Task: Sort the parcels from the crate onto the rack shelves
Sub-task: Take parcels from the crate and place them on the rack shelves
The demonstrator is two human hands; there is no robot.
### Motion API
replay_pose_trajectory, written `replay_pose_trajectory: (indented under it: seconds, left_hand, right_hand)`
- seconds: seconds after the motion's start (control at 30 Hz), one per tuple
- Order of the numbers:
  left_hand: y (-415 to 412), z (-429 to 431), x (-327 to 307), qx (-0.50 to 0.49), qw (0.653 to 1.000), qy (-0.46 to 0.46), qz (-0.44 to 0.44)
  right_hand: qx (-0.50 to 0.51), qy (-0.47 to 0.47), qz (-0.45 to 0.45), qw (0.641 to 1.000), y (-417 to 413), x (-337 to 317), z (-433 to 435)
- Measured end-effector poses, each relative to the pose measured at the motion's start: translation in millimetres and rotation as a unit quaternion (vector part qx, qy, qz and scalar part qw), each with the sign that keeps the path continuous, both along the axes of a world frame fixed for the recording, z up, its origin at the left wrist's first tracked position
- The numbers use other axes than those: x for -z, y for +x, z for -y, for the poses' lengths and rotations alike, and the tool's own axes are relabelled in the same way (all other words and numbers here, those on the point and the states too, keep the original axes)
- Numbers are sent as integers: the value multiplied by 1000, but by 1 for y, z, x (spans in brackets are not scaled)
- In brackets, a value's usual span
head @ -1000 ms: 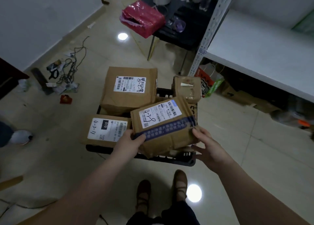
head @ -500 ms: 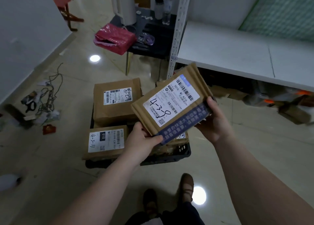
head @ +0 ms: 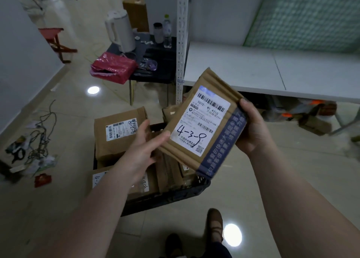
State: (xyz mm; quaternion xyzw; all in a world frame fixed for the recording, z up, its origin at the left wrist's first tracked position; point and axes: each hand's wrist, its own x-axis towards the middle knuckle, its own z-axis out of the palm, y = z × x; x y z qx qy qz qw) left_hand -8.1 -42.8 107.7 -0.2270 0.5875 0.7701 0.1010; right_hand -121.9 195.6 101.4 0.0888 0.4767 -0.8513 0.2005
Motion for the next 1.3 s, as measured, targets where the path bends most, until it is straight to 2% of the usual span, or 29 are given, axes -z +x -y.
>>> replay_pose_trajectory:
  seconds: [0.1, 0.23, 0.57, 0.8, 0.97, 1.3]
  left_hand:
    - [-5, 1, -6, 87, 996, 22, -1]
    - [-11, -9, -11, 128, 992, 20, 0]
    - [-39, -44, -14, 92, 994, 34, 39]
    - [-64, -86, -21, 116, 992, 13, 51]
    - [-106, -129, -18, 123, 990, 16, 66]
    - [-206, -269, 0, 124, 990, 17, 69]
  right_hand:
    - [-14, 7, -5, 1000, 2, -7, -2]
    - [-10, 20, 17, 1000, 6, -16, -1]
    - [-90, 63, 62, 992, 17, -26, -24]
    - [-87, 69, 77, 991, -1, -20, -64]
    - [-61, 66, 89, 992, -31, -14, -107]
    - [-37, 121, 105, 986, -130, -2, -242]
